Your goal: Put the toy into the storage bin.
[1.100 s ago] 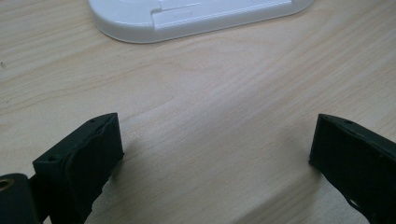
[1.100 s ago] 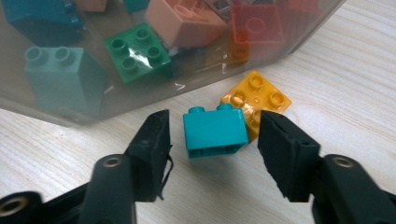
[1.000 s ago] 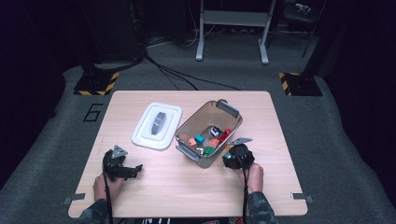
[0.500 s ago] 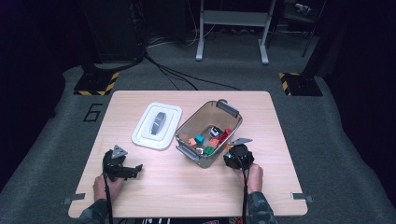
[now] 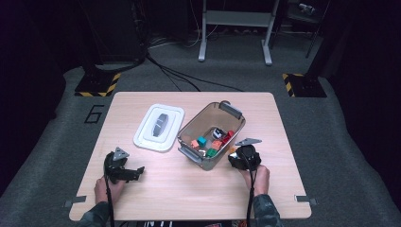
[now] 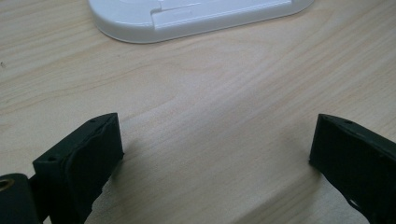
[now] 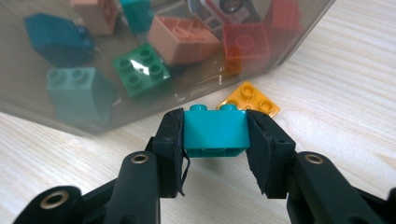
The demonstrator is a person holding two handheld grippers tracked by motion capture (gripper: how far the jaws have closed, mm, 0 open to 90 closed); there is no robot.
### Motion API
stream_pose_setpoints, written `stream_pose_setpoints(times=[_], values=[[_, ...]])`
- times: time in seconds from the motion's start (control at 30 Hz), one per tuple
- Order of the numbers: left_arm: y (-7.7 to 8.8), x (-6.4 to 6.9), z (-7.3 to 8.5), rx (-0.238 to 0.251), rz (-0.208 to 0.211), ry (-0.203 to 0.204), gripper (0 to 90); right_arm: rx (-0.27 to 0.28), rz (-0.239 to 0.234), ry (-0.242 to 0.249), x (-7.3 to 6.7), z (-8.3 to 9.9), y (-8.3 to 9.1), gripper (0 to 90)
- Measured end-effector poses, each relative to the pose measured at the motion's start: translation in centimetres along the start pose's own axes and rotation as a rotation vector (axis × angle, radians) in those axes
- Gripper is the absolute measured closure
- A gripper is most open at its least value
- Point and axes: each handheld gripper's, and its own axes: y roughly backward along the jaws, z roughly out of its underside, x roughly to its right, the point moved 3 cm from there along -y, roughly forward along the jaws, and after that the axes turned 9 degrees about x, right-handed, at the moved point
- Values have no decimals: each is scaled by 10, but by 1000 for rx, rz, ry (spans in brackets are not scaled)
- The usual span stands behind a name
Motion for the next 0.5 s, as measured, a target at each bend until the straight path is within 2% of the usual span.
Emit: stream_pose_setpoints(times=[0.27, 0.3, 0.5], values=[[0, 0, 0, -1, 0, 0, 24, 9, -2, -23, 2, -7, 10, 587], [0, 0, 0, 0, 0, 0, 24, 19, -2, -6, 4, -8, 10, 587], [0, 0, 0, 0, 0, 0, 24, 34, 1, -15, 8, -13, 18, 587]])
